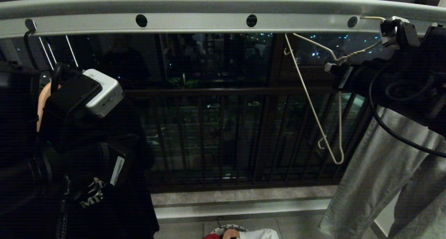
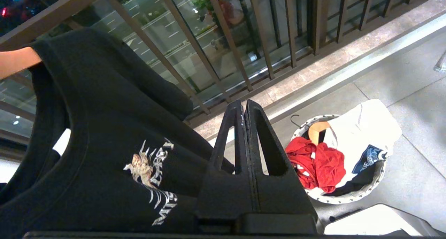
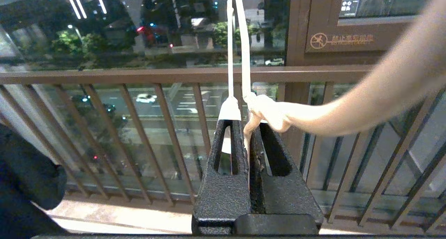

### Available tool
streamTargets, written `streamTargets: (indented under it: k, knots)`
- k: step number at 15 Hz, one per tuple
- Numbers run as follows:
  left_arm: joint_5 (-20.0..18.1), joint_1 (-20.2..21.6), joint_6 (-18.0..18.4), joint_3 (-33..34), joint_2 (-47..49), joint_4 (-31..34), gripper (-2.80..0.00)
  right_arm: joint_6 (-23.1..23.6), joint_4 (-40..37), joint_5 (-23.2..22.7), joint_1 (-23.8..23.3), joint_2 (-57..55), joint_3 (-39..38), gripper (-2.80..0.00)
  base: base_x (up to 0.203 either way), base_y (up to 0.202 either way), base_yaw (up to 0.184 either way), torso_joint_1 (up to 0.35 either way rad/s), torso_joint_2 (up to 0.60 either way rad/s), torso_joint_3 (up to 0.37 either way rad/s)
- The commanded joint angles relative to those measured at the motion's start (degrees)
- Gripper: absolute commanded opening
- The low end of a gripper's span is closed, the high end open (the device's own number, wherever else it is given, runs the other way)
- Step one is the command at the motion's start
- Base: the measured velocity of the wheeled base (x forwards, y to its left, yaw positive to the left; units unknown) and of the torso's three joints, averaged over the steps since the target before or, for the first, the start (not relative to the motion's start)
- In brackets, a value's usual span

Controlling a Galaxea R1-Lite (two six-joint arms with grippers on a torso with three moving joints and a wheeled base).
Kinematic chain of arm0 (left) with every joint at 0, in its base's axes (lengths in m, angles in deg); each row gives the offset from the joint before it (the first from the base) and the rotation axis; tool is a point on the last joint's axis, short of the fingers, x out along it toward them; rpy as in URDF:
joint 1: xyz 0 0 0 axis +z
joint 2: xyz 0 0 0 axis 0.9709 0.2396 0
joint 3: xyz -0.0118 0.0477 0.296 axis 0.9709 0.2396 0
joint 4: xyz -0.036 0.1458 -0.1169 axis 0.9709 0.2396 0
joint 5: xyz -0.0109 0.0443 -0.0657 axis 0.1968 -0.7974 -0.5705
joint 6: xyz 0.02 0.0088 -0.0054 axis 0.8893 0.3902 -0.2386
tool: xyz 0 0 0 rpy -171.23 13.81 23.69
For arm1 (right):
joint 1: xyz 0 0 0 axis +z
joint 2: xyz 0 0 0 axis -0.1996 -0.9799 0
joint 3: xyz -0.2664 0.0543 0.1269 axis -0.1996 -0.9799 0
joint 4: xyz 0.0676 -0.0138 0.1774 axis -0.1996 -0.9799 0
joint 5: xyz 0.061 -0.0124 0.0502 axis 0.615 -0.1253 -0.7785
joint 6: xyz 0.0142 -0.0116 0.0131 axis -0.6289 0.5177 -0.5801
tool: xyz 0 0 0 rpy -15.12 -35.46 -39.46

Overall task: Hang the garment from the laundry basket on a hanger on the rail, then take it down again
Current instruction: Hang the clothes rack on the clothesline

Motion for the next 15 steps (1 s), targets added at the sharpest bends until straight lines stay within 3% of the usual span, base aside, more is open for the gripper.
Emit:
streamTargets:
  k: [1,15]
  knots:
    - [0.1,0.0,0.1,0.1,-0.2,0.1,-2.80,0.1,0.2,0.0,-0.1,-2.0,0.8,-2.80,0.000,0.000,0.000,0.000,0.00,0.000]
    - [0.3,0.1,0.5,0.2,0.1,0.1,-2.80,3.8,0.2,0.0,0.7,-2.0,1.7,-2.80,0.000,0.000,0.000,0.000,0.00,0.000]
